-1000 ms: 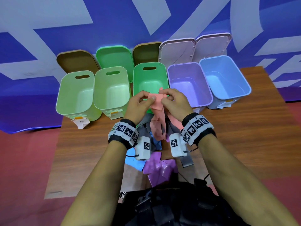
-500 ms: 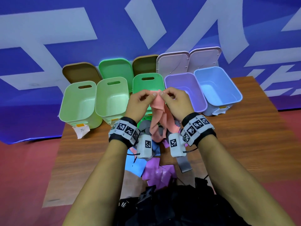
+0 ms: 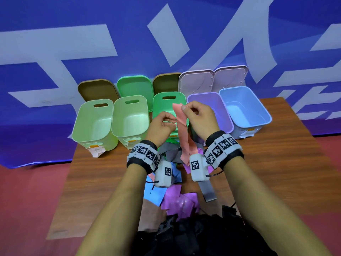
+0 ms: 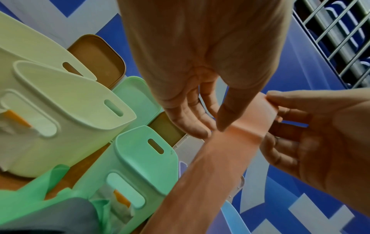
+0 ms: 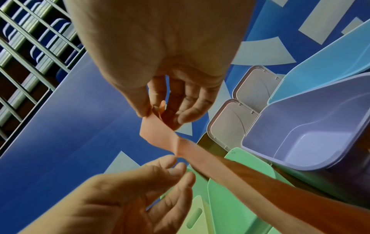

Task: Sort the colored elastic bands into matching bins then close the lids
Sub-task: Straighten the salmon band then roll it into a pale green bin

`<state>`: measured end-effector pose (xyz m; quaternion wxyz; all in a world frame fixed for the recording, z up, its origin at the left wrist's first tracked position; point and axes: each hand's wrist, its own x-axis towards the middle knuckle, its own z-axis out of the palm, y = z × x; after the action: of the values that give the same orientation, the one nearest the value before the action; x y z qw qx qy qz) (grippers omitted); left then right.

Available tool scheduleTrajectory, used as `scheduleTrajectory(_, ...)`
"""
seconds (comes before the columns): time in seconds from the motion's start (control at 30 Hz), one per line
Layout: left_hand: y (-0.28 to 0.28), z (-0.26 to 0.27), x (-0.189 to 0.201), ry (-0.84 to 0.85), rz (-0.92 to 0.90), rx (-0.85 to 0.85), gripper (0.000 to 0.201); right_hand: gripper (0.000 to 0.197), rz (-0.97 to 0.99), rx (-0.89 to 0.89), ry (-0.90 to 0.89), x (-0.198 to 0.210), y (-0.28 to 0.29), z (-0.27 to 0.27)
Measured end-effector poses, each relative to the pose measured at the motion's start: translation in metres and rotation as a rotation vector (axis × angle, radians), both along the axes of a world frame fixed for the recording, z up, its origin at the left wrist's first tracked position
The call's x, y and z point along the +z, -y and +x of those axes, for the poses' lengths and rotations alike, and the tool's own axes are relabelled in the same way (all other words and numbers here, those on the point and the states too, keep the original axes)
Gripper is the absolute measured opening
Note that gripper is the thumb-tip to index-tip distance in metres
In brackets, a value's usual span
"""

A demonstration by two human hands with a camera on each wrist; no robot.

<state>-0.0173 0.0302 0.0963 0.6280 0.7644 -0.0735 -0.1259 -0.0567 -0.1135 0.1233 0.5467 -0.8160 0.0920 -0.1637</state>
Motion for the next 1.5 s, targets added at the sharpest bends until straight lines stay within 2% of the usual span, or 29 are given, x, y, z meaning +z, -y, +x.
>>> scheduleTrajectory(0.13, 0.001, 0.002, 0.003, 0.002, -0.038, 0.003, 0.031, 0.018, 0.003, 0.005, 0.0, 0.001, 0.0, 0.002)
scheduleTrajectory(0.33, 0.0, 0.008, 0.0, 0.045, -0.015, -0.028, 0.025, 0.017, 0.024, 0.022, 0.007, -0.004, 0.004, 0.008)
scheduleTrajectory(0.47, 0.0, 0.011, -0.003, 0.053, -0.022, -0.031, 0.029, 0.017, 0.045, -0.011, 0.006, -0.01, 0.006, 0.012)
scheduleTrajectory(0.77, -0.003, 0.015, -0.002, 0.009, -0.109, 0.003, 0.028, 0.018, 0.061, -0.053, -0.012, -0.007, 0.009, 0.018)
scheduleTrajectory(1.17, -0.005, 0.016, -0.001, 0.039, -0.044, -0.045, 0.027, 0.017, 0.116, -0.026, -0.032, -0.004, 0.0, 0.02)
scheduleTrajectory(1.5, -0.001, 0.018, -0.002, 0.074, 0.003, -0.068, 0.026, 0.018, 0.044, -0.063, -0.021, -0.008, 0.005, 0.02)
